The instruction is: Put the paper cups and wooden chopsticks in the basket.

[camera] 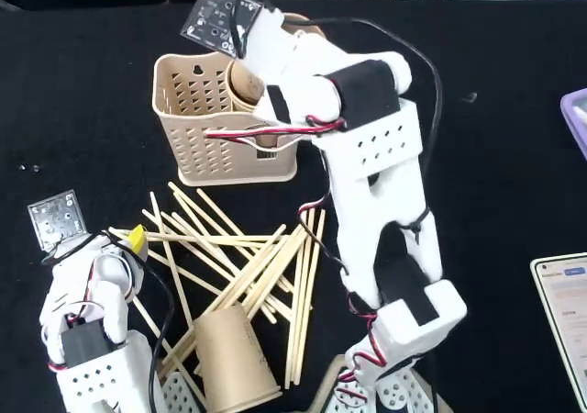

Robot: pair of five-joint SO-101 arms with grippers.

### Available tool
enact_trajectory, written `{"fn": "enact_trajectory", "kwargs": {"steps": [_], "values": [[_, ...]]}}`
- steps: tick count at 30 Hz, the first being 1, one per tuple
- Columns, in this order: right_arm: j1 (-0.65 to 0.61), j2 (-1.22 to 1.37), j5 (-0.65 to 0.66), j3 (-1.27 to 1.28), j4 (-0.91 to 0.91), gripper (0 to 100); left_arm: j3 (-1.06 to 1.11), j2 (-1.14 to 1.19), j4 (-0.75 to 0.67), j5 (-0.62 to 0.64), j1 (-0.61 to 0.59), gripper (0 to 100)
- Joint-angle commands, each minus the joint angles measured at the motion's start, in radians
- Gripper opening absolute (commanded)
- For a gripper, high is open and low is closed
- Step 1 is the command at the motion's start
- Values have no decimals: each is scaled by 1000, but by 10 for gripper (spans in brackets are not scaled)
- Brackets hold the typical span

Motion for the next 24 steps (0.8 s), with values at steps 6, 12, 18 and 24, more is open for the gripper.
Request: {"fn": "enact_trajectory", "kwargs": {"steps": [6, 12, 18, 24], "values": [[-66, -2, -75, -70, 6, 83, -7, -6, 9, 0, 7, 284], [-98, -5, -147, -71, -20, 189, -7, -6, 9, 0, 7, 284], [-110, -36, -157, -163, 34, 177, -7, -6, 11, 0, 7, 284], [-140, -283, -155, -2, 40, 177, -7, -6, 11, 0, 7, 284]]}}
